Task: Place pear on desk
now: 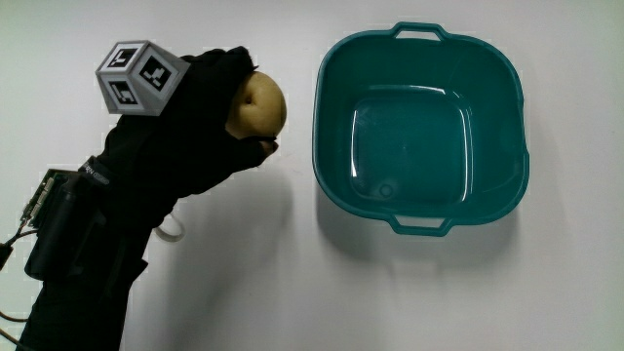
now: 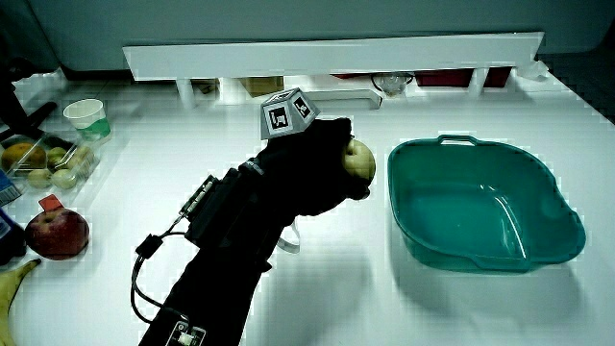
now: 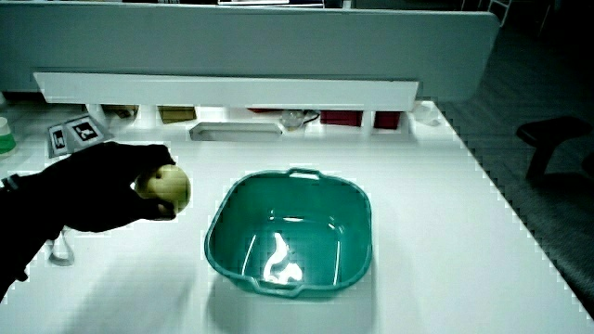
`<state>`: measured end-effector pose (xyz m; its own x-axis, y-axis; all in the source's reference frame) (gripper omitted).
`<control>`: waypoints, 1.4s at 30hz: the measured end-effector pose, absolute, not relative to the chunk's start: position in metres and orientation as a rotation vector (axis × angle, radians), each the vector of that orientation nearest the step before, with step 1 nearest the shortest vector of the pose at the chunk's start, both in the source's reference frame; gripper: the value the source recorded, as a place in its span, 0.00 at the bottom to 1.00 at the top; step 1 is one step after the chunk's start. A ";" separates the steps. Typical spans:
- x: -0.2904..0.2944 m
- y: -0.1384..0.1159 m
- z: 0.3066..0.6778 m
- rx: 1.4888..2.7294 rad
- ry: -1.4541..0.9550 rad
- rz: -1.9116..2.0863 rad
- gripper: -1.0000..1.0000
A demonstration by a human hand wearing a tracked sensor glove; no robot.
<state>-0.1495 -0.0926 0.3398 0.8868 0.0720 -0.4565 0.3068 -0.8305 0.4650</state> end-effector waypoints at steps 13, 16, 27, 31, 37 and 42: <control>-0.162 -0.090 0.394 2.435 0.173 -0.522 0.50; -0.165 -0.090 0.403 2.423 0.158 -0.529 0.50; -0.177 -0.088 0.429 2.392 0.104 -0.521 0.50; -0.182 -0.088 0.439 2.378 0.096 -0.540 0.50; -0.182 -0.089 0.433 2.312 0.045 -0.525 0.50; -0.185 -0.085 0.438 2.297 0.034 -0.556 0.31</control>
